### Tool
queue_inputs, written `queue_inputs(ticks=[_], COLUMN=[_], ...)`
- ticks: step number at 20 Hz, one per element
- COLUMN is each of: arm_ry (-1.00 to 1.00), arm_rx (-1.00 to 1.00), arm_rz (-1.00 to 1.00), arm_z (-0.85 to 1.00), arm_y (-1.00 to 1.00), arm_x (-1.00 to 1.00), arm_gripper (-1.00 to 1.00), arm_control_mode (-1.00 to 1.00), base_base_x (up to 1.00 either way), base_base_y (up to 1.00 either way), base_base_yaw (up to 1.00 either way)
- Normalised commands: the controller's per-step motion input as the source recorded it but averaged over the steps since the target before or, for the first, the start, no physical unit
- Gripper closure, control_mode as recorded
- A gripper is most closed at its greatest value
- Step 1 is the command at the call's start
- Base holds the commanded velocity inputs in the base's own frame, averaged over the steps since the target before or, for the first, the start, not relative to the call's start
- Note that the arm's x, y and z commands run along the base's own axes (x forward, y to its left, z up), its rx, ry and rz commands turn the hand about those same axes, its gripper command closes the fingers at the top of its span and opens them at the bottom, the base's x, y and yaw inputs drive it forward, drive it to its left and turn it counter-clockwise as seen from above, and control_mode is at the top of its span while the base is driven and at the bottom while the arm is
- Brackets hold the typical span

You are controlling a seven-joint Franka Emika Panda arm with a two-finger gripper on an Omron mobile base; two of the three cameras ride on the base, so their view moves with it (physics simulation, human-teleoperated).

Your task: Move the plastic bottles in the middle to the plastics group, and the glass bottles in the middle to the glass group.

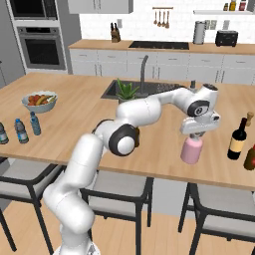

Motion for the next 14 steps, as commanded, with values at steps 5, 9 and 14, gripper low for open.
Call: queue_inputs(ticks=[5,9,14], arm_ry=[-0.13,-0.15,-0.11], arm_rx=[0.0,0.0,0.0], arm_rz=[0.07,0.05,0.03], arm_z=[-0.35,-0.03,0.17], arm_y=[-0.08,-0.01,0.0], arm_x=[0.0,0.0,0.0], arm_gripper=[1.0,1.0,1.0], arm_control_mode=[-1.0,-1.0,-1.0], base_base_x=[0.0,0.0,0.0], base_base_y=[0.0,0.0,0.0], base_base_yaw=[0.0,0.0,0.0])
